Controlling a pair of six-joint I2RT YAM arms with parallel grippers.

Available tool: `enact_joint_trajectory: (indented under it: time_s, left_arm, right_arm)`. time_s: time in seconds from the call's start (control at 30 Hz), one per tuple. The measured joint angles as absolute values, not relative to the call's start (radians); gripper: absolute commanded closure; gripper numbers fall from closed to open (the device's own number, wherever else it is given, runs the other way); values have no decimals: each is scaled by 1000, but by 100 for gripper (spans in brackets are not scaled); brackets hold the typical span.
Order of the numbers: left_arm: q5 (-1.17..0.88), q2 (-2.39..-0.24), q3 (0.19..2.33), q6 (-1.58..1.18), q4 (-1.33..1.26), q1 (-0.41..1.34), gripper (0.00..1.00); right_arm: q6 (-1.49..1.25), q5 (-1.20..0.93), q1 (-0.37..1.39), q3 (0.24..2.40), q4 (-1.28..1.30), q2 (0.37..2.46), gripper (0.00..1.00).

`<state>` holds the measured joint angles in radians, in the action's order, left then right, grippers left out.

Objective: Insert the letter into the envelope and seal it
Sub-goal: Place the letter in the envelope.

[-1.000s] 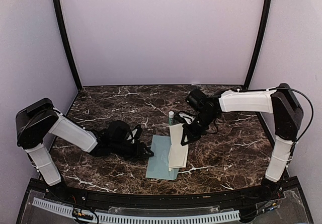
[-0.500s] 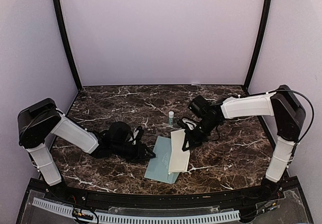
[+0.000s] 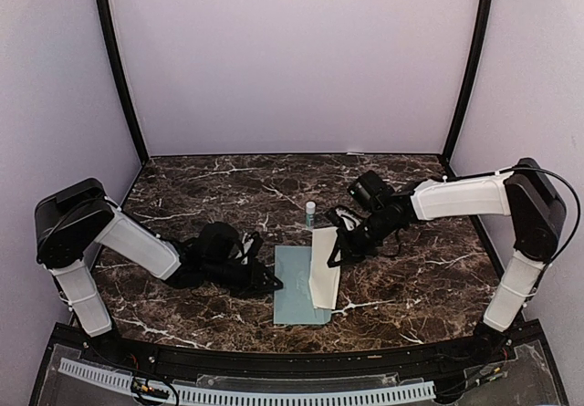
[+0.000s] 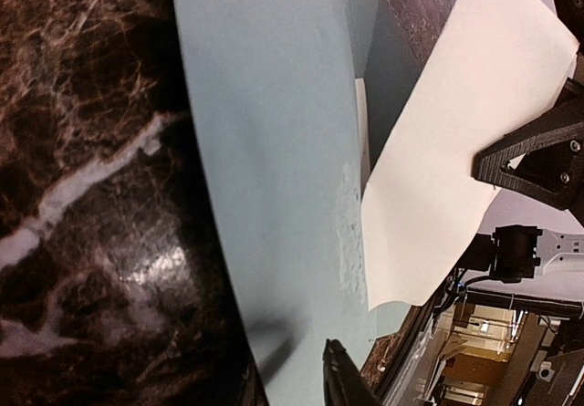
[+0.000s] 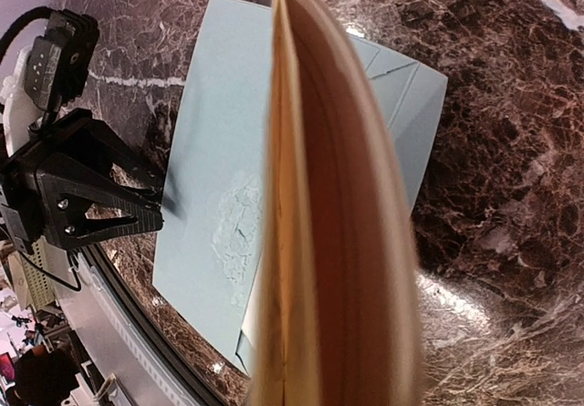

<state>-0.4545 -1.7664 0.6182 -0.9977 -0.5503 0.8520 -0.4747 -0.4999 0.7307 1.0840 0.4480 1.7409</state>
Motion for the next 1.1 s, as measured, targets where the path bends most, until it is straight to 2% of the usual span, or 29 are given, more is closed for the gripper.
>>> enact_joint_trajectory:
  time_s: [0.4,0.6,0.8,1.1]
  left_arm:
    - [-462,-1771,563,-1056,-670,856,80]
    - [-455,-1771,533,-1097,-748,856,89]
    - [-443,-1771,504,-1134,-811,856,91]
    - [-452,-1783,488,-1179,-937,856,86]
  right_arm:
    - [-492,-501,731,1069,420,1741,100]
    - [-492,-501,731,1061,420,1740,100]
    - [-496,-504,731,1045,424,1710,100]
    - [-520,-515,731,1008,414,1692,100]
